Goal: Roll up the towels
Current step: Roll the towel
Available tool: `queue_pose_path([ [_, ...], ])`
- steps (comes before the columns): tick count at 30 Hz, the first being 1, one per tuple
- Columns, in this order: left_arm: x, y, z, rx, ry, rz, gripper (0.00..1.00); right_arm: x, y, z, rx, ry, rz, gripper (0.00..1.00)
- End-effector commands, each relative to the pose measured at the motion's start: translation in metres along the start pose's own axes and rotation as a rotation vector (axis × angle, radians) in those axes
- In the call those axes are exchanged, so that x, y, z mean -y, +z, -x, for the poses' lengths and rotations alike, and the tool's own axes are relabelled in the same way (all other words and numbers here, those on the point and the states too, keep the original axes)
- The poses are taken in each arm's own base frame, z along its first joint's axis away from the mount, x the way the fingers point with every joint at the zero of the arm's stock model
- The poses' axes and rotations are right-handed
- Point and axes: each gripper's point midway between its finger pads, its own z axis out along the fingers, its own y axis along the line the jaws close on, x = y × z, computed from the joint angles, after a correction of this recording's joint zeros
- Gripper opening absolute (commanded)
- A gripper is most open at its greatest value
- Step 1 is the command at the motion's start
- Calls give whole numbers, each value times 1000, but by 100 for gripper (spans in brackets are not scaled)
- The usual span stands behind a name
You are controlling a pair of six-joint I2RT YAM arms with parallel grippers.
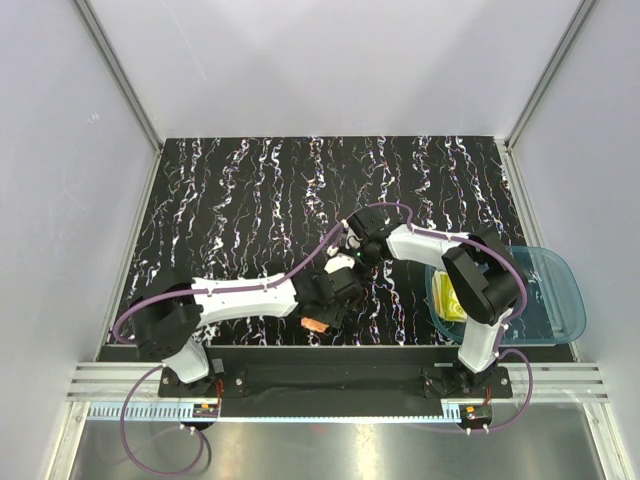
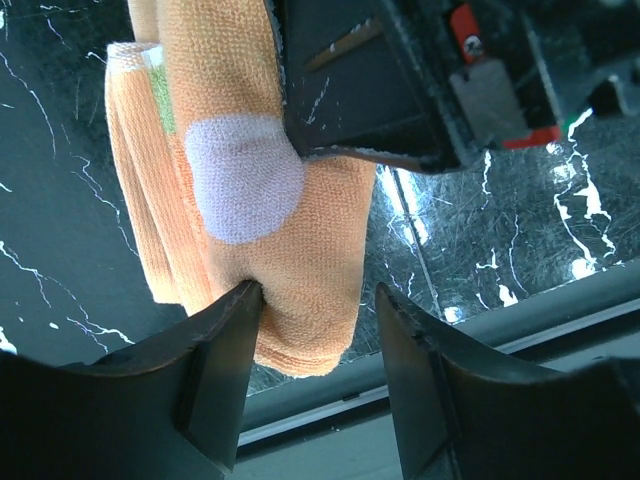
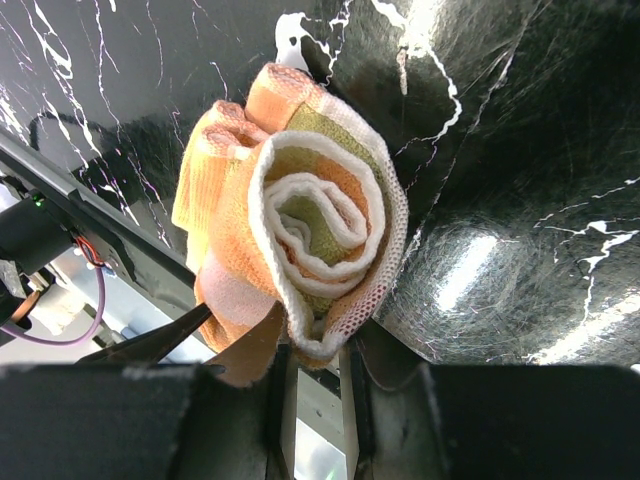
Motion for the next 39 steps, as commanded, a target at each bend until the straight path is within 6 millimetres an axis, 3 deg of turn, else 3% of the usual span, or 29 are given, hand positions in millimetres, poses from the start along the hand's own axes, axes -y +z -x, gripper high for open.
queue_pose_path([
  [1, -17, 14, -8, 0, 10, 91, 56, 9, 4, -3, -22, -21, -62, 13],
  [8, -24, 33, -32, -57, 46, 144, 56, 5, 3, 0, -30, -28, -61, 18],
  [14, -34, 40, -44, -76, 51, 175, 39, 6, 2, 1, -45, -42, -77, 38],
  [17, -34, 37, -42, -59, 47, 160, 31, 6, 1, 2, -52, -53, -86, 49],
  [21, -25, 34, -39, -54, 44, 107, 29, 8, -7, 13, -37, -75, -115, 61],
  [24, -14, 32, -38, -56, 28, 45, 29, 3, -24, 33, 7, -72, -115, 70],
  [28, -5, 31, -38, -77, 0, -23, 29, -4, -71, 77, 115, -49, -86, 75],
  [31, 1, 29, -38, -94, -36, -92, 28, -15, -102, 94, 183, -63, -66, 83],
  [35, 7, 27, -30, -99, -110, -191, 28, -21, -126, 97, 247, -76, -46, 86],
  [39, -1, 32, -26, -106, -141, -196, 29, -18, -127, 85, 256, -59, -37, 86],
])
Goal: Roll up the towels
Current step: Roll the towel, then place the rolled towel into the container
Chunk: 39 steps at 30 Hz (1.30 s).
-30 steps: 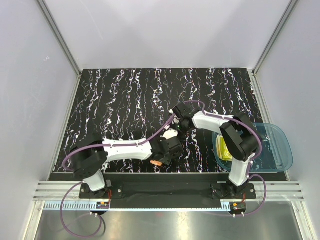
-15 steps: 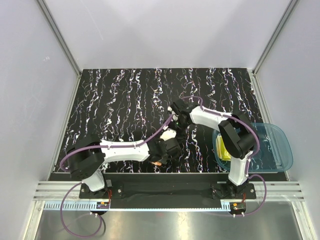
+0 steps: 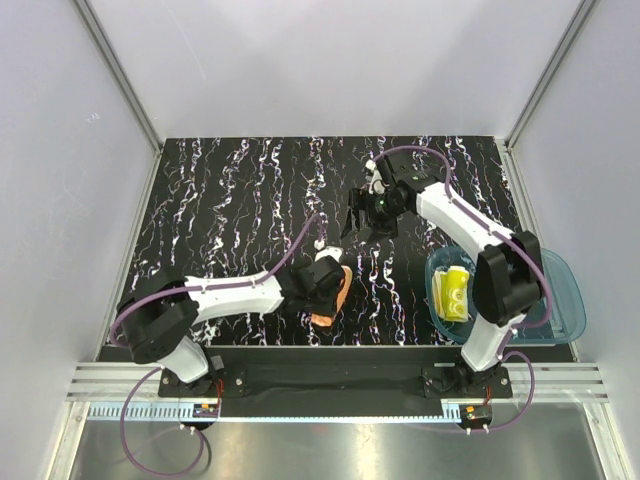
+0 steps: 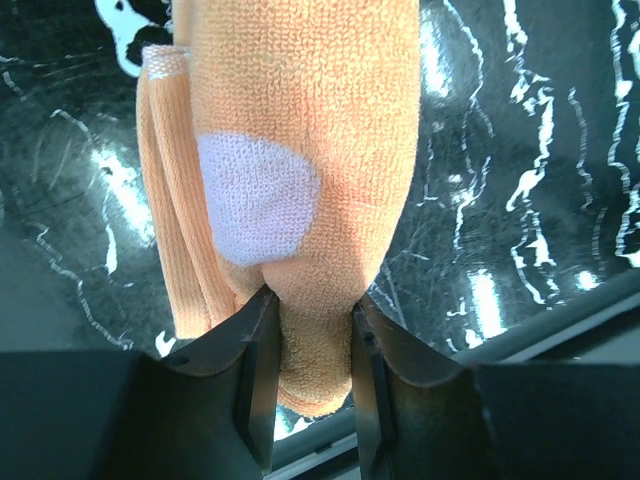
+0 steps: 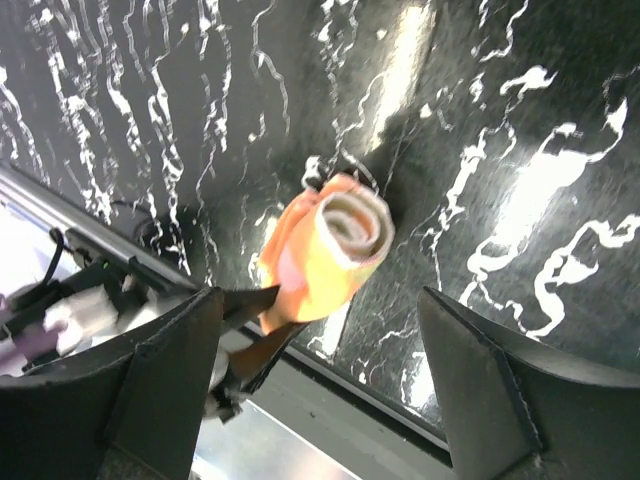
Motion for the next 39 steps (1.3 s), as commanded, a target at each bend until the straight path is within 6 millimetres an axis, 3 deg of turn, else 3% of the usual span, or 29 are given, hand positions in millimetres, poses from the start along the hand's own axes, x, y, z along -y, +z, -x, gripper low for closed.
queue_pose_path([
  [1, -11, 9, -37, -155, -23, -21, 29, -7, -13, -14, 9, -11, 23, 86],
  [14, -19, 18, -46, -235, -74, -74, 28, 11, -50, -4, 180, 42, -77, 89],
  [20, -19, 18, -47, -278, -104, -102, 28, 15, -60, -8, 228, 61, -73, 92],
  [29, -18, 16, -42, -298, -181, -172, 28, 18, -56, -26, 236, 98, -24, 93],
  [39, -24, 16, -43, -330, -276, -209, 28, 22, -14, -50, 184, 222, 92, 93],
])
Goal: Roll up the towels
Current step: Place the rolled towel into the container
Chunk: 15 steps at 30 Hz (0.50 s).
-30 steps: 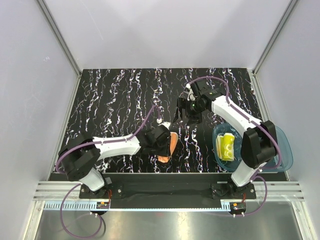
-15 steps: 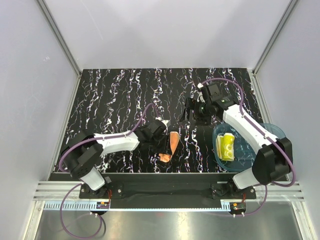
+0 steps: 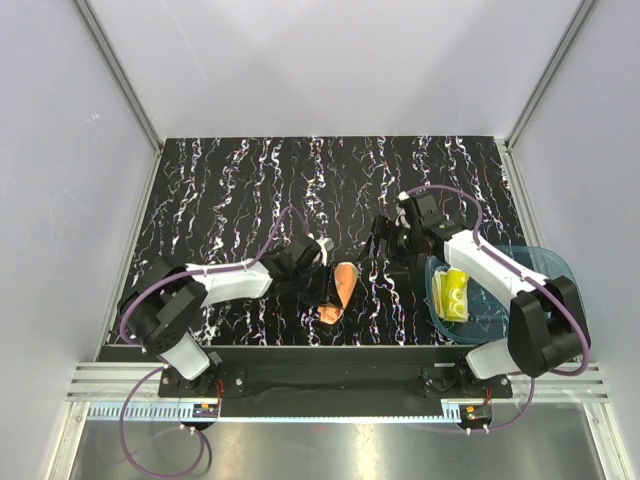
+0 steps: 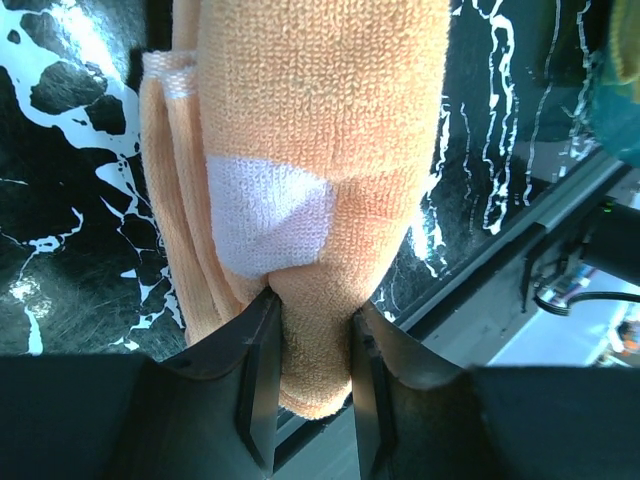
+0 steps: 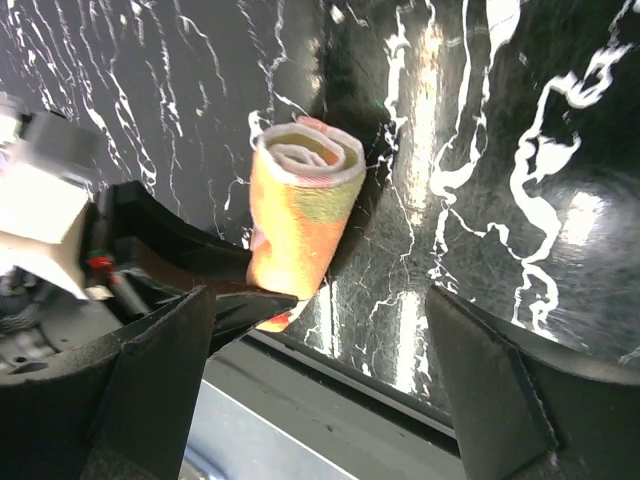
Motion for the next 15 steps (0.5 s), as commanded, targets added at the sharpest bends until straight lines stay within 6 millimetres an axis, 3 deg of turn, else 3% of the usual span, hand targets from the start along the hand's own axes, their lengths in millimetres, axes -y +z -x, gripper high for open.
queue_pose_path([
  [1, -50, 6, -47, -161, -119, 127, 28, -11, 7, 5, 42, 49, 93, 92],
  [7, -47, 7, -43, -173, -173, 66, 27, -14, 28, -13, -2, 94, 191, 89],
  [15, -45, 4, -39, -174, -237, -6, 27, -25, 70, -56, -103, 68, 203, 85],
])
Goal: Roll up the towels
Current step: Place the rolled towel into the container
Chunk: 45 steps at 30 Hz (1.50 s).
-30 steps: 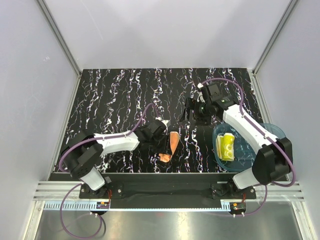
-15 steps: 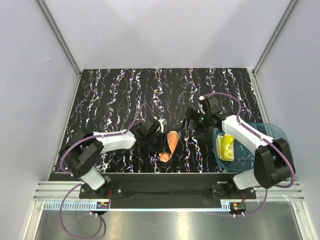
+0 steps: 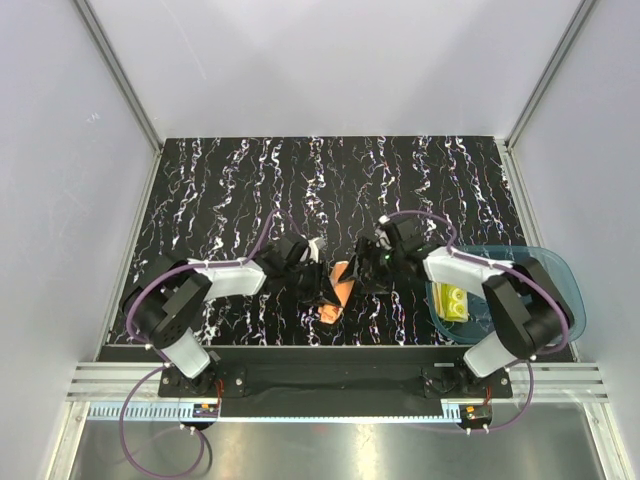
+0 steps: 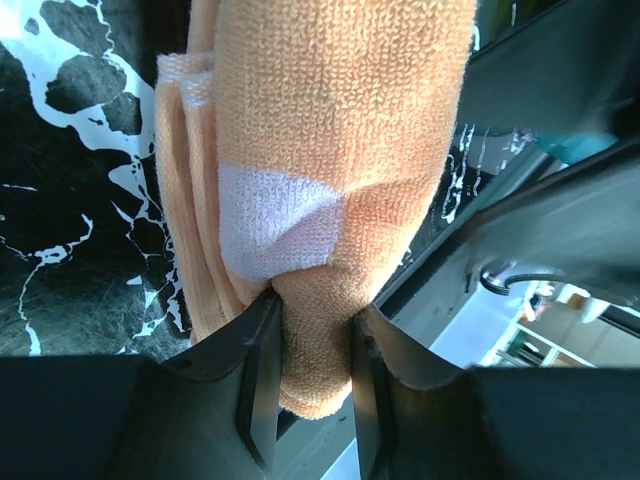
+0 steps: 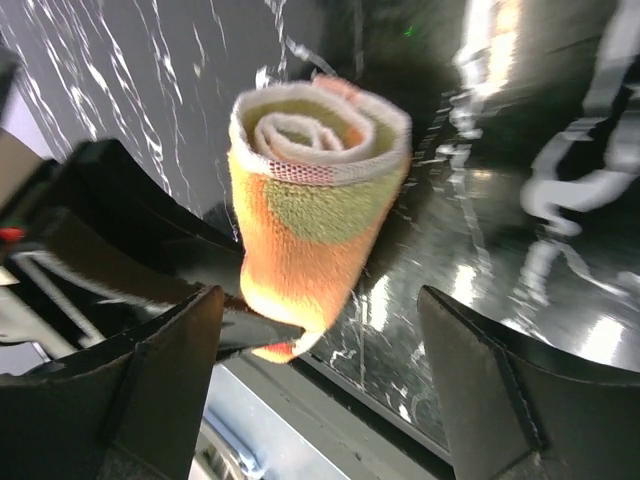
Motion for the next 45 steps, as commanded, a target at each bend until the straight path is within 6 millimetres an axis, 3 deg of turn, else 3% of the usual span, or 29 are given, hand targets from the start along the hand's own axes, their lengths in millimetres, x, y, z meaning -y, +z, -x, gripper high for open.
queue_pose_path([
  [1, -48, 4, -35, -110, -128, 121, 27, -17, 20, -9, -16, -9, 69, 85],
  [7, -52, 1, -33, -104, -202, 52, 26, -12, 37, -12, -7, 15, 69, 82],
  [16, -57, -2, -27, -82, -292, -39, 25, -15, 40, -14, 22, 47, 99, 81],
  [31, -55, -8, -22, -51, -375, -152, 25, -20, 67, -41, 2, 121, 180, 64],
  [35, -57, -8, -23, -52, -373, -154, 28, -26, 73, -41, 2, 115, 223, 46],
  [36, -59, -8, -25, -55, -367, -144, 32, -24, 76, -42, -4, 120, 222, 34],
  [38, -67, -10, -28, -52, -350, -93, 39, -24, 78, -43, -15, 116, 226, 21],
  [41, -77, -14, -23, -14, -312, -3, 47, -24, 80, -43, -16, 113, 226, 15],
  [45, -87, -33, -16, 33, -216, 152, 55, -18, 84, -45, -24, 117, 212, 11],
])
